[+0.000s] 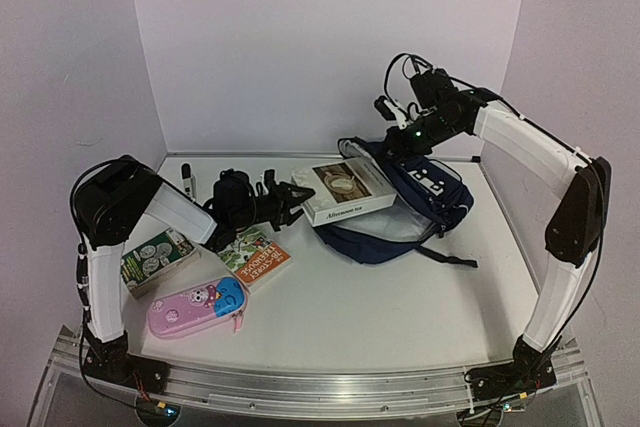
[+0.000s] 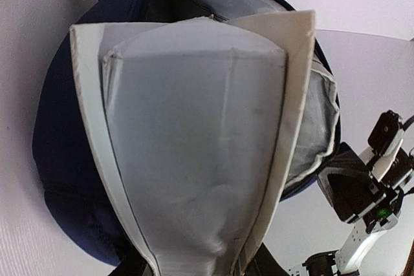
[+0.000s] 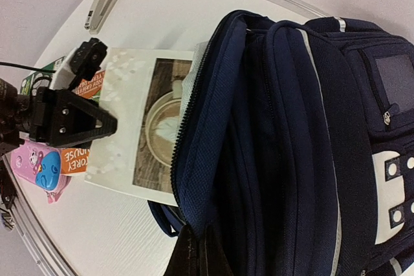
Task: Pack the student bag
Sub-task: Place the book in the student bag.
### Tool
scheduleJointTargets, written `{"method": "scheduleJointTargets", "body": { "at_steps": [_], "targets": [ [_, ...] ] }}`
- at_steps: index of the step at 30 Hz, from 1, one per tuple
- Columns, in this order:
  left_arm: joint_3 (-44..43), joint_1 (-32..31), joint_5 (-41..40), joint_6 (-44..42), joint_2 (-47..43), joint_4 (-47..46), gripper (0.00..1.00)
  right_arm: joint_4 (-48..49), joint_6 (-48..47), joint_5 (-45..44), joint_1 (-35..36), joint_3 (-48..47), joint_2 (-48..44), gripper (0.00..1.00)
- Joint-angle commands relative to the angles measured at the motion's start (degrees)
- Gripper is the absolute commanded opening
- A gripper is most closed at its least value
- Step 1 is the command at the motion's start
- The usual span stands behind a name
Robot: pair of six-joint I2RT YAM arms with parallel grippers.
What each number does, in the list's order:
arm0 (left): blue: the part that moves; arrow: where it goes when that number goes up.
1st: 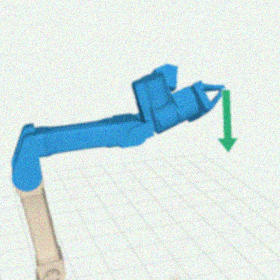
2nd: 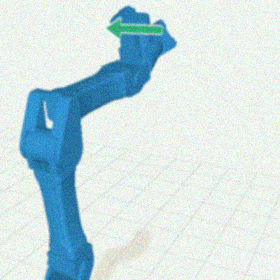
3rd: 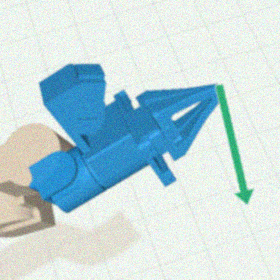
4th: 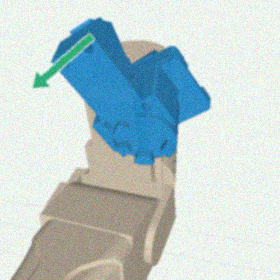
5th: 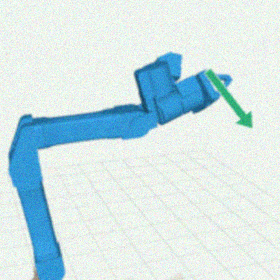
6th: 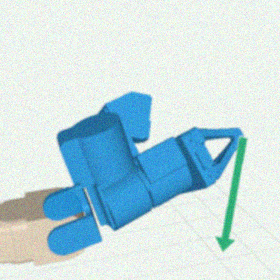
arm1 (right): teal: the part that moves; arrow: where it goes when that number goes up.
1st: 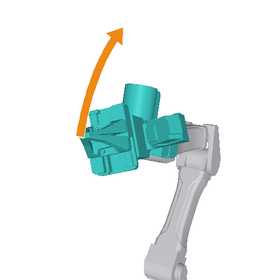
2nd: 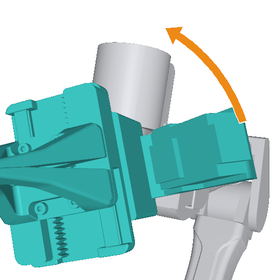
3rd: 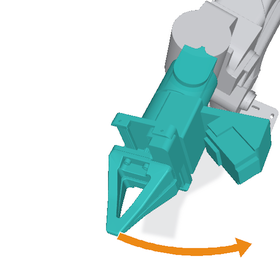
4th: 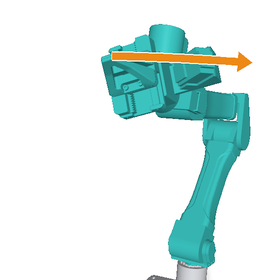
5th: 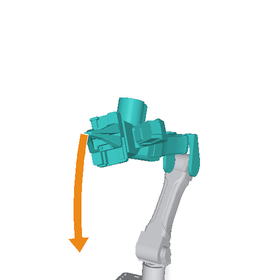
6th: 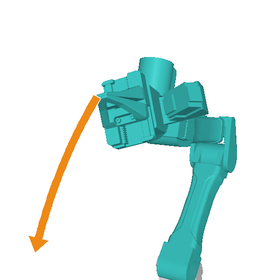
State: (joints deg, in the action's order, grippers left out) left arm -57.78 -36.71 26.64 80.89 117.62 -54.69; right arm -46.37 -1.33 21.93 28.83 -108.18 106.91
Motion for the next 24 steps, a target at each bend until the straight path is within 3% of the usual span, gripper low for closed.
{"method": "scheduleJointTargets", "body": {
  "at_steps": [1, 24],
  "targets": [
    [-8.4, -0.3, -2.4, 4.0, 4.7, -6.2, 0.0, 4.8, 2.9, 4.4, 1.2, -5.1, -1.4, 0.0],
    [-29.1, -6.6, -5.7, 4.5, 18.0, 4.4, 0.0, 4.9, 1.8, 6.1, 3.3, -11.1, 3.5, 0.0]
  ]
}}
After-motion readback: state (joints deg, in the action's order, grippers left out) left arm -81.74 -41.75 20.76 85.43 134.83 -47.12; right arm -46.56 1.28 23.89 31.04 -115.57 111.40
